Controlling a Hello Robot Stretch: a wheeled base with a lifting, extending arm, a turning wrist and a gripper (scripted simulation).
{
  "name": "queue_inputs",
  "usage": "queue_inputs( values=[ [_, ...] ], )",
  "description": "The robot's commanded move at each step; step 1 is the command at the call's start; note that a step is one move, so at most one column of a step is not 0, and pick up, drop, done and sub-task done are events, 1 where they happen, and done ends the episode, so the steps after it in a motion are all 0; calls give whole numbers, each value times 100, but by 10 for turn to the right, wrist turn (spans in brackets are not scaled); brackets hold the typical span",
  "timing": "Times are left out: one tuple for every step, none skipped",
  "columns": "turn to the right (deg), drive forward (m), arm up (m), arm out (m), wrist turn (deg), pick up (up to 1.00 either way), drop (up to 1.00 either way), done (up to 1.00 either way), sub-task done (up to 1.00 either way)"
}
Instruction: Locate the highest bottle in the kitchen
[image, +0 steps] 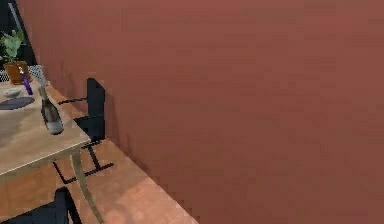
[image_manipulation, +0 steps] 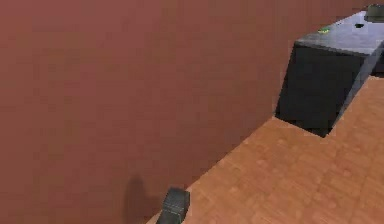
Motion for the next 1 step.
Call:
queue_inputs(
  values=[
    [0,40,0,0,0,0,0,0,0]
  ],
)
